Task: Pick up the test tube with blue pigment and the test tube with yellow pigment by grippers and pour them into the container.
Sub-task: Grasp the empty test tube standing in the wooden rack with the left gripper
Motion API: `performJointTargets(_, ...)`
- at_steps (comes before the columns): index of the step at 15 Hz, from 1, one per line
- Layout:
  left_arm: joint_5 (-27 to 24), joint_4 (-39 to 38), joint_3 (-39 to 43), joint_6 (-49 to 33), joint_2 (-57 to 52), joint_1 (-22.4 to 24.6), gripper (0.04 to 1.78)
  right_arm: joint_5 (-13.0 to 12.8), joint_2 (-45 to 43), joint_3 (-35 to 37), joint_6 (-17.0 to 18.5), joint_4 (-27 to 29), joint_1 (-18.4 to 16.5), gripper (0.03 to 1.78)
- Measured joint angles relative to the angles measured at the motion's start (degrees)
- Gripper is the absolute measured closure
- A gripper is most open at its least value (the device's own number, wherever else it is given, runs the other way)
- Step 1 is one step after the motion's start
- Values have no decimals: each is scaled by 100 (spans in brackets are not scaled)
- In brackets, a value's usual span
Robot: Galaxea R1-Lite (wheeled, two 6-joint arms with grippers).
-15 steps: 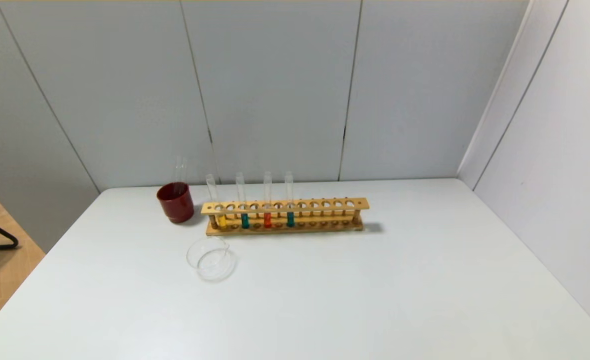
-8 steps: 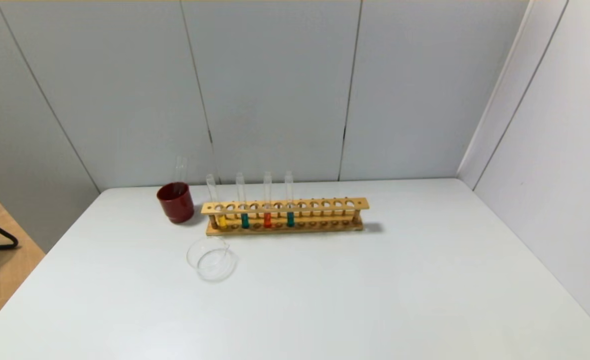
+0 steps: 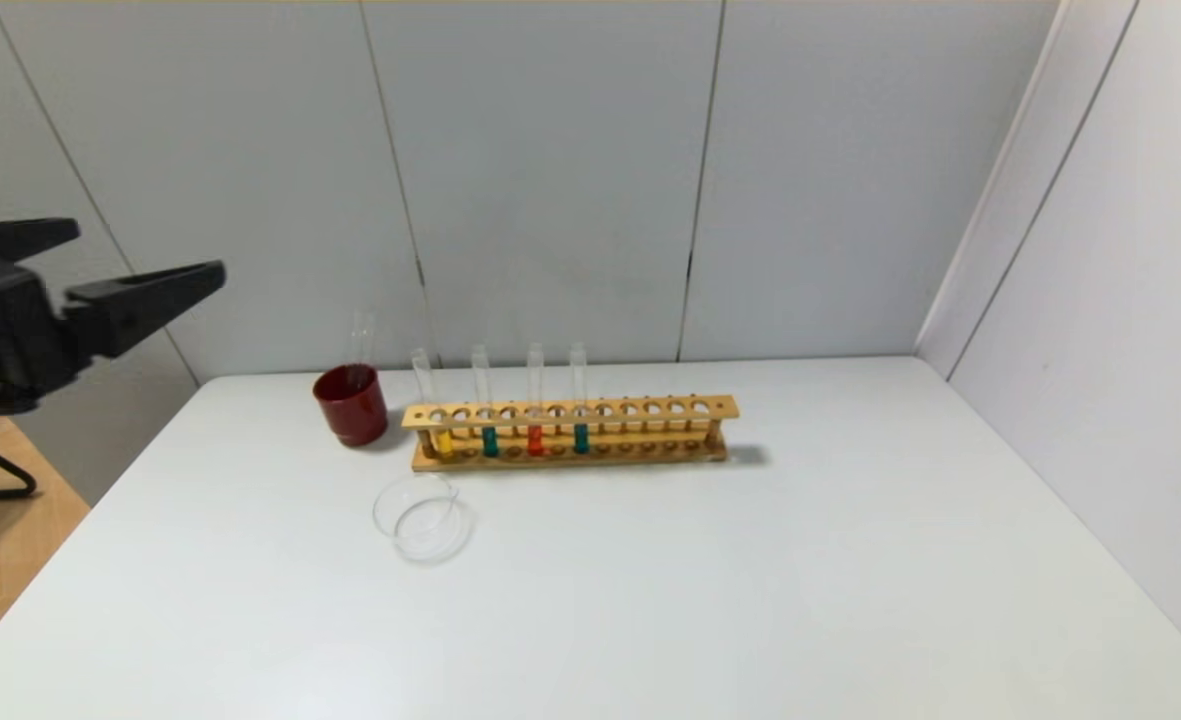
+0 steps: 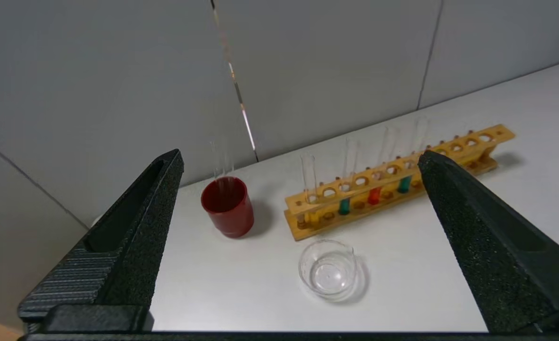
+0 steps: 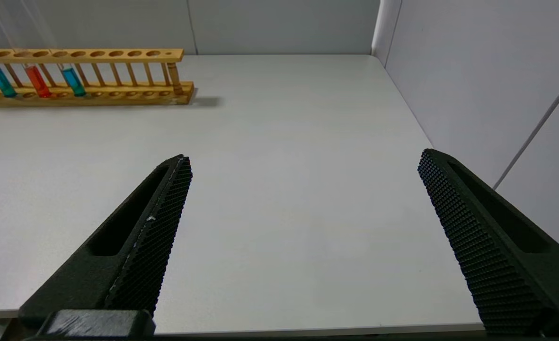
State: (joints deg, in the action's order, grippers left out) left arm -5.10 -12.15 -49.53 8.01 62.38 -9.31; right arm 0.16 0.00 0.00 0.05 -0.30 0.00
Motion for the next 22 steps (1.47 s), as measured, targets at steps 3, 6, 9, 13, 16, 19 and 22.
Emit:
performJointTargets(3, -7, -534, -208, -261, 991, 116, 7, -2, 0, 0, 0, -2, 0, 6)
performJointTargets(6, -13, -1041, -236, -551, 1775, 144, 7, 0, 0, 0, -2, -2, 0, 6)
performJointTargets(9, -13, -1410, -206, -834, 2359, 140, 7, -2, 0, 0, -2, -2, 0, 6)
performJointTargets(13, -11, -1742, -195, -1129, 3056, 118, 7, 0, 0, 0, 0, 0, 0, 6)
performJointTargets(16, 4, -2066, -193, -1120, 3533, 11, 7, -2, 0, 0, 0, 0, 0, 6)
performJointTargets(19, 26, -2519, -195, -1090, 3990, -151, 7, 0, 0, 0, 0, 0, 0, 6)
performJointTargets(22, 77, -2827, -240, -1076, 4426, -210, 7, 0, 0, 0, -2, 0, 0, 6)
